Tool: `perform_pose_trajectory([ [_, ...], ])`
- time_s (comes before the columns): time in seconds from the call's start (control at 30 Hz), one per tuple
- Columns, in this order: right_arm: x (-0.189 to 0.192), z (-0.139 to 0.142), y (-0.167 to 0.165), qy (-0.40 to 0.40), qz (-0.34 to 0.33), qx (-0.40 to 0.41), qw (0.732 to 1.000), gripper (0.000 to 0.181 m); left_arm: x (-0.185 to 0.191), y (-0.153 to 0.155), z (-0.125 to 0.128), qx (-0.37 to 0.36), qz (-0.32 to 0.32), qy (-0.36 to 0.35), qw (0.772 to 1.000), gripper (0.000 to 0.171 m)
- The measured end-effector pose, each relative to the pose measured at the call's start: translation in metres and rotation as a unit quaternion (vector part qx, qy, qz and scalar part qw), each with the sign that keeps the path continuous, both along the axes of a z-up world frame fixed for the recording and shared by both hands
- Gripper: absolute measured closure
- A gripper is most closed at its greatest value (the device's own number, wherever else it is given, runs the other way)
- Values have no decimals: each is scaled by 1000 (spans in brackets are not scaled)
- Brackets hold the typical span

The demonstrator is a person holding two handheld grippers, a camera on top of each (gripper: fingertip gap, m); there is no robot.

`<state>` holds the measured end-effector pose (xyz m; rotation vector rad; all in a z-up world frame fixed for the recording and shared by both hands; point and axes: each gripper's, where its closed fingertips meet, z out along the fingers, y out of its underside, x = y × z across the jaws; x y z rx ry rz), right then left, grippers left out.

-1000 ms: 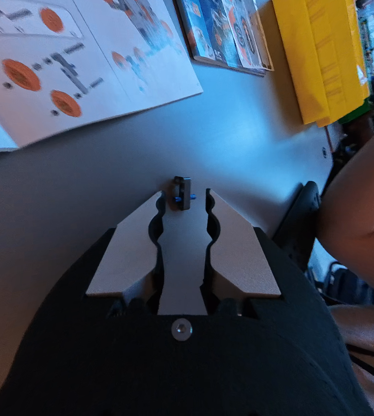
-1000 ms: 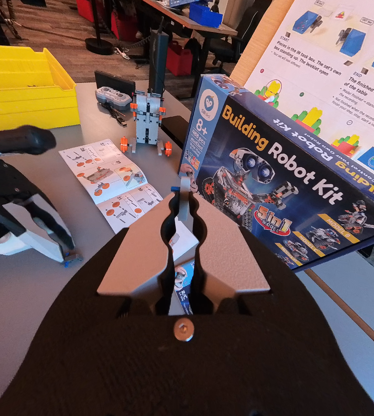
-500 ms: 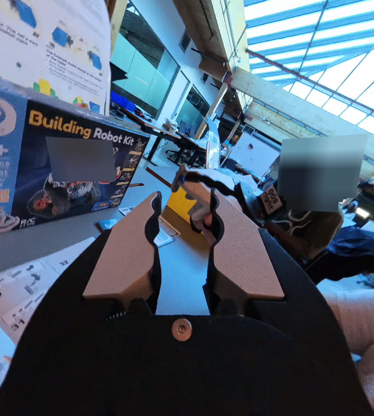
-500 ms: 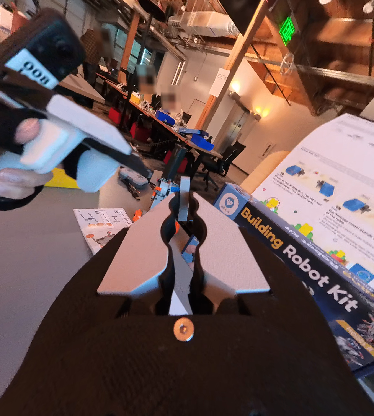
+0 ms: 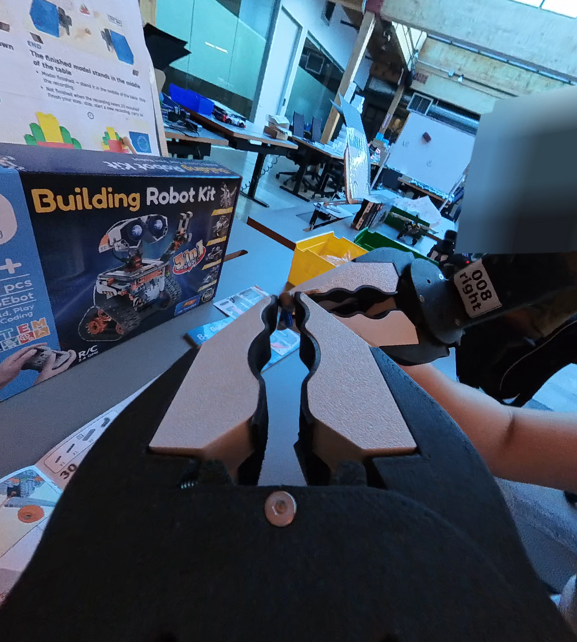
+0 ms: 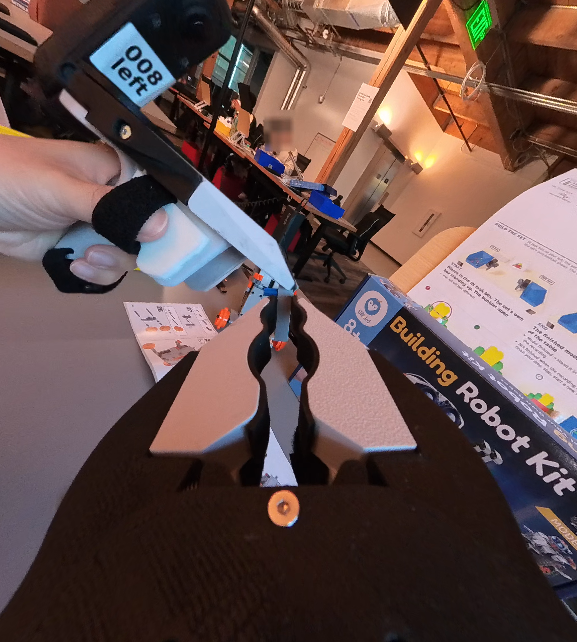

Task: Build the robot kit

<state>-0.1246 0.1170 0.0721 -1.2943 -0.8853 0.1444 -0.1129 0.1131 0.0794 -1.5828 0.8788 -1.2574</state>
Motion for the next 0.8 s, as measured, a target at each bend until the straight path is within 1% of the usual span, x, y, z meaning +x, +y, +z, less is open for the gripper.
perform_pose_trajectory([
  [0.07, 0, -2, 0, -4, 5, -6, 1000, 175, 0, 1, -2, 15, -7, 26, 1000, 166],
  [0.1, -4, -4, -2, -3, 29, -18, 999, 171, 0, 0, -3, 25, -14, 42, 999, 167],
  [0.13, -7, -5, -7, 8, 65, -44, 997, 160, -2, -1, -3, 27, -25, 52, 998, 167],
  [0.17, -8, -5, -12, 34, 105, -82, 991, 150, -3, -5, -1, 19, -50, 54, 997, 167],
  [0.23, -8, -1, -29, 94, 198, -171, 961, 149, -4, -21, 6, -5, -121, 50, 991, 167],
  [0.3, 0, 3, -35, 136, 238, -233, 933, 150, -7, -30, 6, -13, -161, 68, 984, 167],
  [0.37, 0, 3, -46, 149, 282, -273, 907, 154, -6, -41, 3, -20, -196, 94, 976, 167],
  [0.47, -4, 1, -52, 154, 306, -305, 888, 161, -1, -53, -8, -7, -224, 137, 965, 167],
  [0.57, -4, -9, -48, 137, 291, -321, 891, 165, 3, -51, -15, -4, -216, 167, 962, 168],
  [0.67, -2, -15, -51, 125, 298, -335, 885, 176, 4, -52, -16, -19, -222, 163, 961, 167],
  [0.8, -1, -11, -51, 152, 318, -346, 870, 176, 6, -52, -13, -26, -227, 149, 962, 167],
])
